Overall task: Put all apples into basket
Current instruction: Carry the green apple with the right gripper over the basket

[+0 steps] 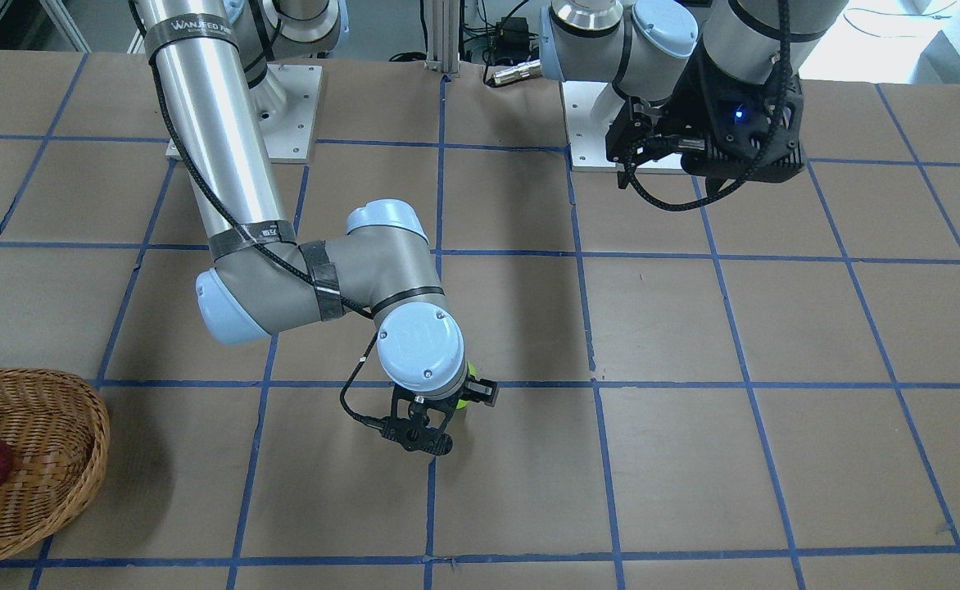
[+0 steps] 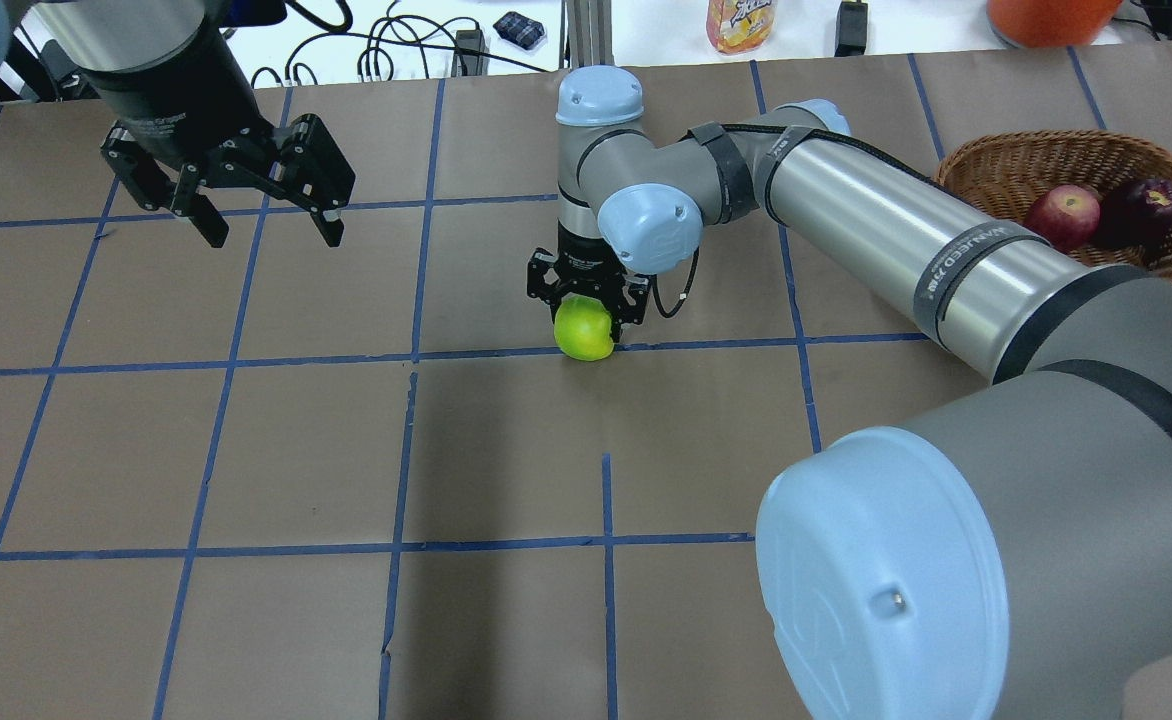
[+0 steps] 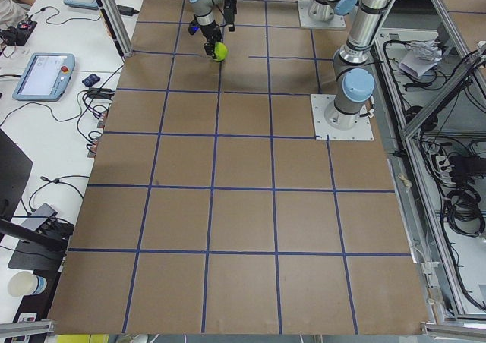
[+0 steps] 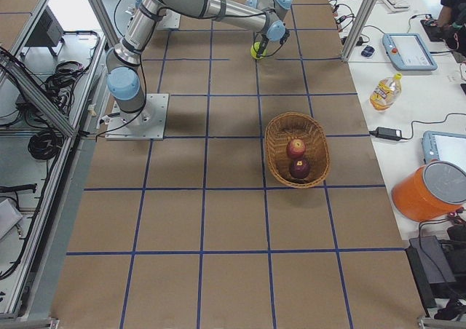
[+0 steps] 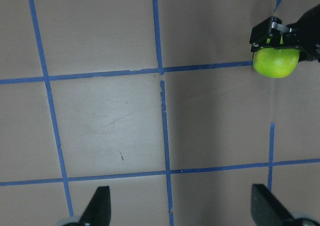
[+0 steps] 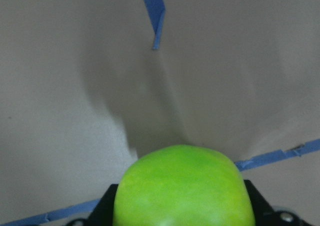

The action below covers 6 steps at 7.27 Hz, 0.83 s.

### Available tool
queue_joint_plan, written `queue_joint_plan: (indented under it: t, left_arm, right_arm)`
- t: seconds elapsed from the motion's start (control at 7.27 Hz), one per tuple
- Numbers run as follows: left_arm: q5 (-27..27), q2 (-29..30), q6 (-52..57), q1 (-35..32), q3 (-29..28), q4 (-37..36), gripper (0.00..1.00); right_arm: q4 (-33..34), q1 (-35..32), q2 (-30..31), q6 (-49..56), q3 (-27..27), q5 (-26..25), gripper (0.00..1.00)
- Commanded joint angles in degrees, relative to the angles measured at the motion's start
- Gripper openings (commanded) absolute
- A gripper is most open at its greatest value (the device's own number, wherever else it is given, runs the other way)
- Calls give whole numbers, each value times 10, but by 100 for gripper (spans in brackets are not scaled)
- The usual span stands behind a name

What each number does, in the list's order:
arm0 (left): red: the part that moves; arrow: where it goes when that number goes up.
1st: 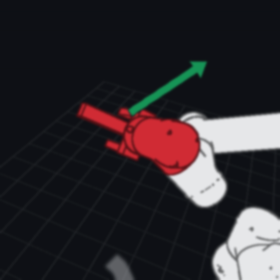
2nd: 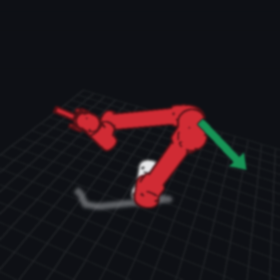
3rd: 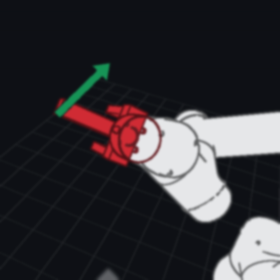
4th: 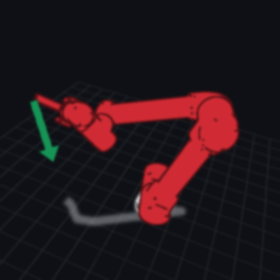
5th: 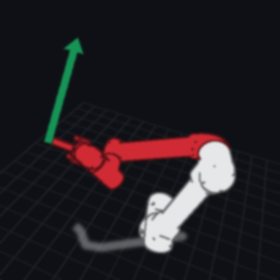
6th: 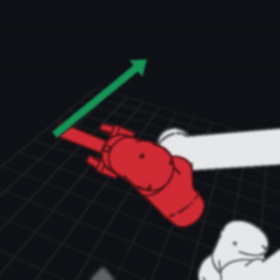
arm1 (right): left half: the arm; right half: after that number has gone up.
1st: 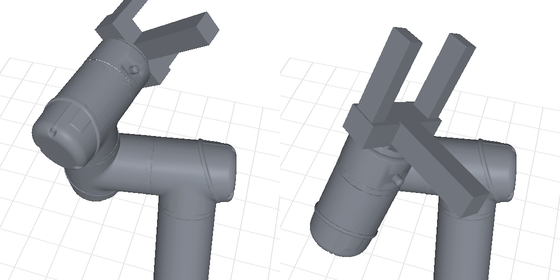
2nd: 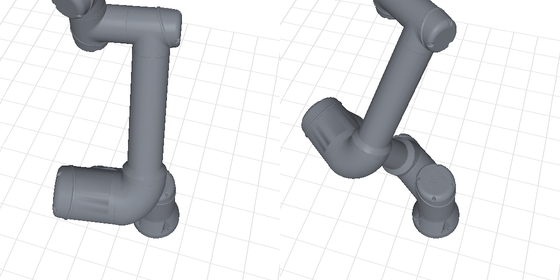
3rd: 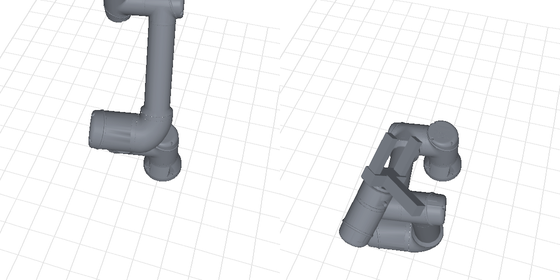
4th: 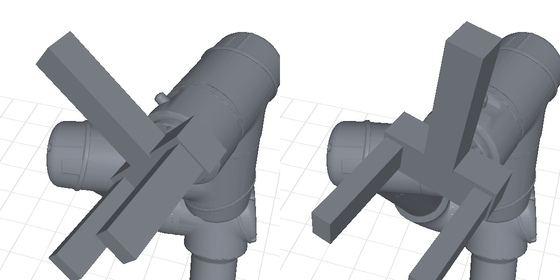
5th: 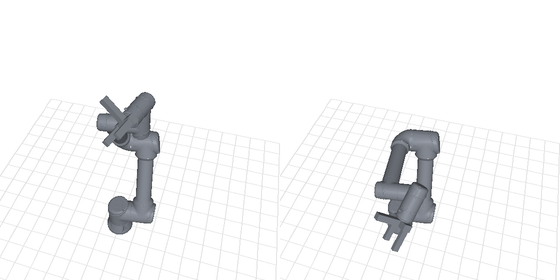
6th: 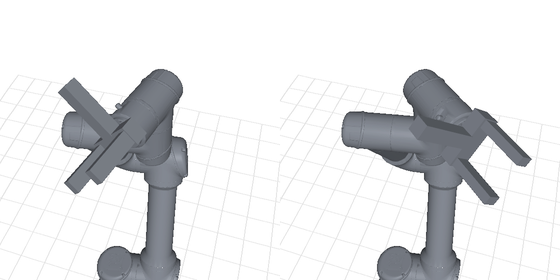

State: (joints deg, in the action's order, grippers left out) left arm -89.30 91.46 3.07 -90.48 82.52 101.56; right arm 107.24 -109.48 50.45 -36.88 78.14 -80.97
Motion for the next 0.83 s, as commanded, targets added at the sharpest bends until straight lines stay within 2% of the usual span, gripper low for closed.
queue_joint_plan:
  t: [0.0, 0.28, 0.69]
  left_arm:
    - [-1, -9, 4, 1, 26, -44, 100]
    - [-2, 9, -2, 6, 35, -64, 100]
    - [-2, 2, -1, 2, 43, -78, 100]
  right_arm:
    - [-18, 14, 32, 8, -16, -16, 0]
    - [-92, 93, 93, 62, -33, -37, 0]
    - [-113, 256, 125, 229, -36, -64, 0]
